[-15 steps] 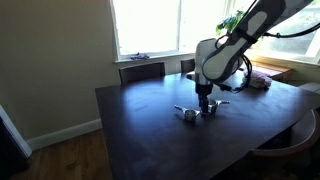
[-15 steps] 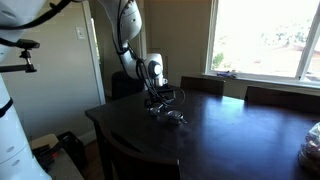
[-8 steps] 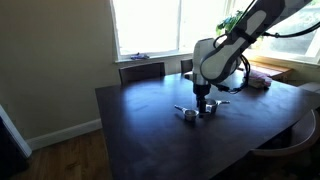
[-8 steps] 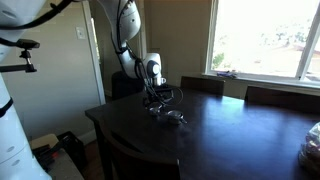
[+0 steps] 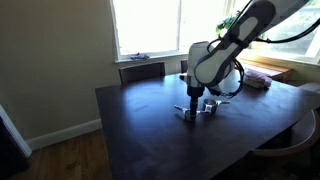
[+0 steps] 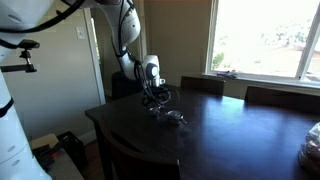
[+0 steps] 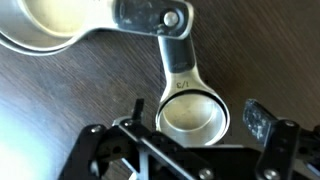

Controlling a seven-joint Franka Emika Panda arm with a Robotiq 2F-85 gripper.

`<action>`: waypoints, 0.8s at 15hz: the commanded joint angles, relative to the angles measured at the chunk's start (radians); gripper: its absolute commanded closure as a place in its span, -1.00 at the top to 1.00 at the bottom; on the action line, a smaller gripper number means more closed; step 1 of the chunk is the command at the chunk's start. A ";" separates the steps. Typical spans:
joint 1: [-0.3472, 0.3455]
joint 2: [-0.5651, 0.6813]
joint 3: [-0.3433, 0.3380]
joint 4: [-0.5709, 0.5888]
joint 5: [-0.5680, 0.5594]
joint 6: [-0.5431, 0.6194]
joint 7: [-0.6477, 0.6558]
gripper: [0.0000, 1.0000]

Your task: Stack the cups

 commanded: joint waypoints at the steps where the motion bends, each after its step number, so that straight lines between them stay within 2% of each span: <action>1: 0.034 0.048 -0.026 0.042 -0.015 0.038 0.084 1.00; 4: 0.049 0.073 -0.037 0.065 -0.020 0.037 0.118 1.00; 5: 0.054 0.075 -0.042 0.069 -0.024 0.034 0.128 0.50; 6: 0.057 0.076 -0.044 0.069 -0.026 0.037 0.131 0.47; 10: 0.061 0.059 -0.046 0.060 -0.028 0.044 0.142 -0.07; 11: 0.061 0.051 -0.045 0.051 -0.029 0.050 0.144 -0.16; 12: 0.061 0.047 -0.043 0.046 -0.028 0.054 0.144 -0.16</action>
